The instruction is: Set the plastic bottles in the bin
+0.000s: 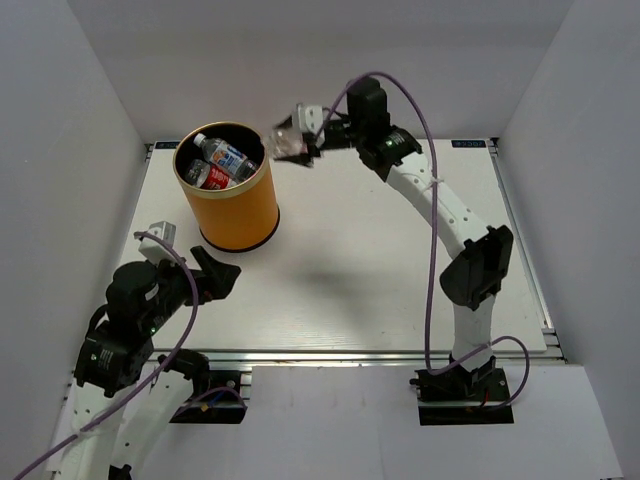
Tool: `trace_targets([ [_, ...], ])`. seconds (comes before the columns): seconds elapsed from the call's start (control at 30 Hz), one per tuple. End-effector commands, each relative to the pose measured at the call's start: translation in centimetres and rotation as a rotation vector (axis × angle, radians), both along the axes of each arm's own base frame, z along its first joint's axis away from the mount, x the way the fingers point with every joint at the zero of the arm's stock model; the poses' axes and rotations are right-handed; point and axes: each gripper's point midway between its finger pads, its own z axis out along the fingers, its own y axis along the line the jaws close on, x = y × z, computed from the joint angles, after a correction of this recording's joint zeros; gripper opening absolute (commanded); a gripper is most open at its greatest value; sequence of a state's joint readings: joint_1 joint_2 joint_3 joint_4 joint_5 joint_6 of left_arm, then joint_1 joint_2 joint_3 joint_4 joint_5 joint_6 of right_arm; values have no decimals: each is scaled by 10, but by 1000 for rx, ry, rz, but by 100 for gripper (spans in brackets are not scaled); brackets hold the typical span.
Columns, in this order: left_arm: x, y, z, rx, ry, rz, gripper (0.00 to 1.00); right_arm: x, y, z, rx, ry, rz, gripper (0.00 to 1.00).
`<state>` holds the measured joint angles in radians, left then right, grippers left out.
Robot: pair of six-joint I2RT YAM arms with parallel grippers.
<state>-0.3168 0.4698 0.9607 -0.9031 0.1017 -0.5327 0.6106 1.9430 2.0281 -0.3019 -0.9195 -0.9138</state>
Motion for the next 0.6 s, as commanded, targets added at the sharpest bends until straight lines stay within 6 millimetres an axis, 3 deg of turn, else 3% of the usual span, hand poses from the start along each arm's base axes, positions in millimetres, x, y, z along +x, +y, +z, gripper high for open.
trace_targets([
  [0.0,-10,12,-19,14,54,60,100,12,18,112,297,20,-28,0],
  [0.03,-11,12,-21,8,67,64,100,7,26,118,324,100,-17,0],
  [0.07,-13,13,-22,6,60,64,100,16,36,116,362,88,-24,0],
  [0.2,-14,13,-24,5,58,64,100,13,72,111,477,80,-35,0],
  [0.3,-13,11,-26,2,61,55,100,15,106,88,486,163,-8,0],
  [0.33,-12,11,-29,2,62,55,100,15,109,93,511,161,-25,2],
  [0.47,-13,11,-31,-1,77,58,100,-3,137,77,514,158,8,3],
  [0.53,-16,12,-31,-1,77,58,100,3,143,62,499,175,-16,19],
  [0.57,-17,12,-34,3,89,58,100,7,145,52,488,193,-34,36],
])
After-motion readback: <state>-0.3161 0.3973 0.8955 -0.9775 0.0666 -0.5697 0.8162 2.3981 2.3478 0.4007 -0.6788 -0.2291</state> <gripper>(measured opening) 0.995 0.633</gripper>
